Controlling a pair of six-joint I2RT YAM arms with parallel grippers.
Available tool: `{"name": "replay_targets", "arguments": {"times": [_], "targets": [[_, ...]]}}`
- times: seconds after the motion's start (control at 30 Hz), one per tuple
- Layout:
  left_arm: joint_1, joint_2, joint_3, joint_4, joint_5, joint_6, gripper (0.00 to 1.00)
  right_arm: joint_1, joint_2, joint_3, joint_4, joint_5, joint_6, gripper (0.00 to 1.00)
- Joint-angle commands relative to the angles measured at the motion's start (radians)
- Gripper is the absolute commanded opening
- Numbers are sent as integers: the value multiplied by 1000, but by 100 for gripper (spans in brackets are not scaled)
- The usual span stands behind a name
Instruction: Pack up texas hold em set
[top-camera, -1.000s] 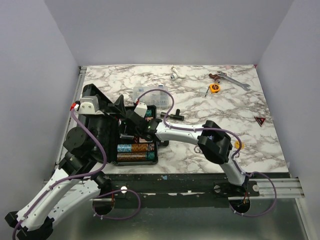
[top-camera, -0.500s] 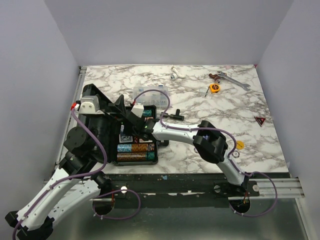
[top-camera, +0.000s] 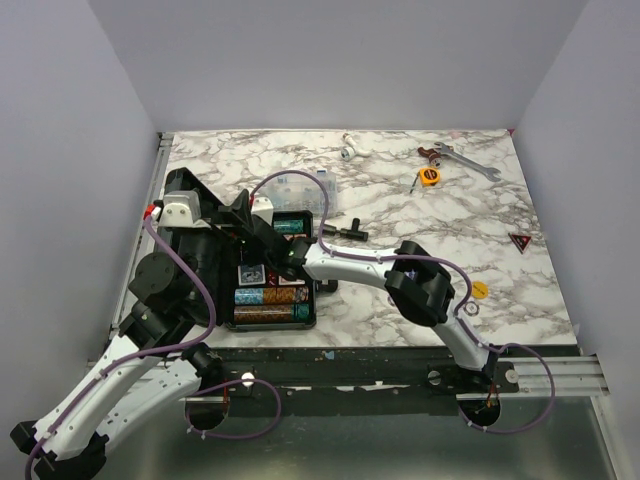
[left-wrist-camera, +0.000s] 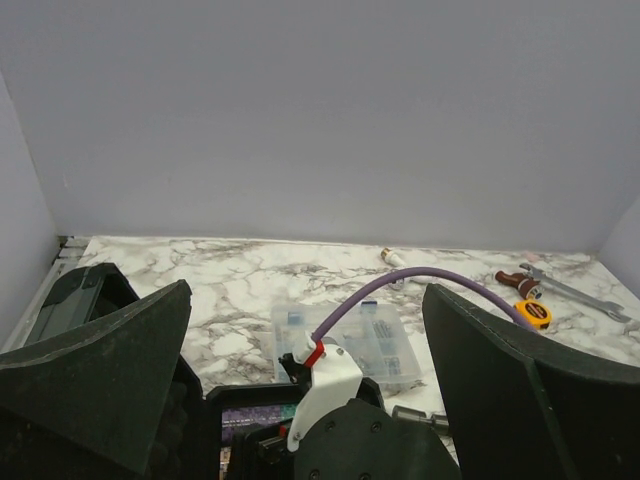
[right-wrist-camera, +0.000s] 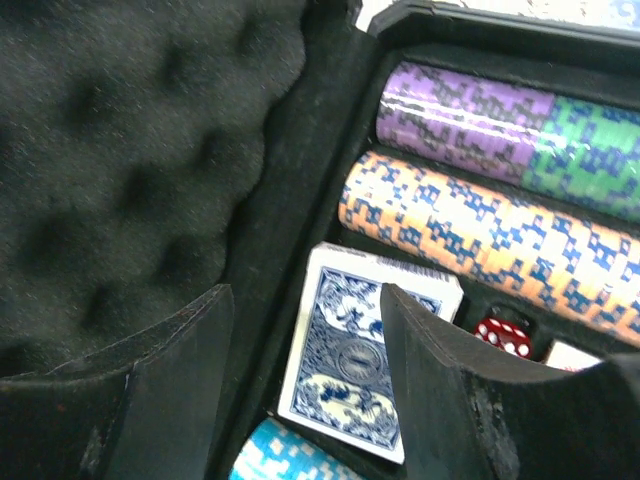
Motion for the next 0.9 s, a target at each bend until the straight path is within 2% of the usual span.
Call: {"name": "replay_targets", "arguments": {"times": [0.0,0.4,0.77,0.87], "targets": [[-5,3,-9,11,2,1,99,-21,72,64,65,-45,-68,60],[-5,6,-4,5,10,0,99,-38,145,113,66,-58,-79,58],[-5,13,-3,2,21,-8,98,-40,28,-68,4,-83,8,54],[-5,18,-2,-1,25,-10,98,-40,19,-74,31,-96,-30,59]]}}
